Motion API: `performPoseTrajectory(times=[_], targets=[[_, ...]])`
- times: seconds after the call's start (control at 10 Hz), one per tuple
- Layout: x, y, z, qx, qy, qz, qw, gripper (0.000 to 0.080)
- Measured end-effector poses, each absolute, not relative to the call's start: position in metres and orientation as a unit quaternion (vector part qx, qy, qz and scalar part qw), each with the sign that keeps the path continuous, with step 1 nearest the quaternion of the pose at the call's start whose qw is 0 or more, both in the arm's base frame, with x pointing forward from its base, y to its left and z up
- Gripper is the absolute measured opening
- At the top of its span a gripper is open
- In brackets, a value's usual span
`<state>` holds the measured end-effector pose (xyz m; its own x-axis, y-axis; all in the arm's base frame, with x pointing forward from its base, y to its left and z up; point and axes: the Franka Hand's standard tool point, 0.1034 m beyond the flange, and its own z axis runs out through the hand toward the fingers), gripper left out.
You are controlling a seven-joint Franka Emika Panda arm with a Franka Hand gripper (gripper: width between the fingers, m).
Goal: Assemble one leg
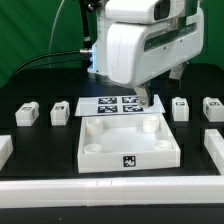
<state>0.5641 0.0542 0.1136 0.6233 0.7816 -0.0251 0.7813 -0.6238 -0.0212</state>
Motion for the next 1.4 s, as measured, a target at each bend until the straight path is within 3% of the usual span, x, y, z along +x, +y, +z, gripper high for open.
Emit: performPoseTrajectory(times=[1.4], targets=[[0.5628,0.0527,0.1125,-0.897,-0.442,0.015,0.004,0.0649]])
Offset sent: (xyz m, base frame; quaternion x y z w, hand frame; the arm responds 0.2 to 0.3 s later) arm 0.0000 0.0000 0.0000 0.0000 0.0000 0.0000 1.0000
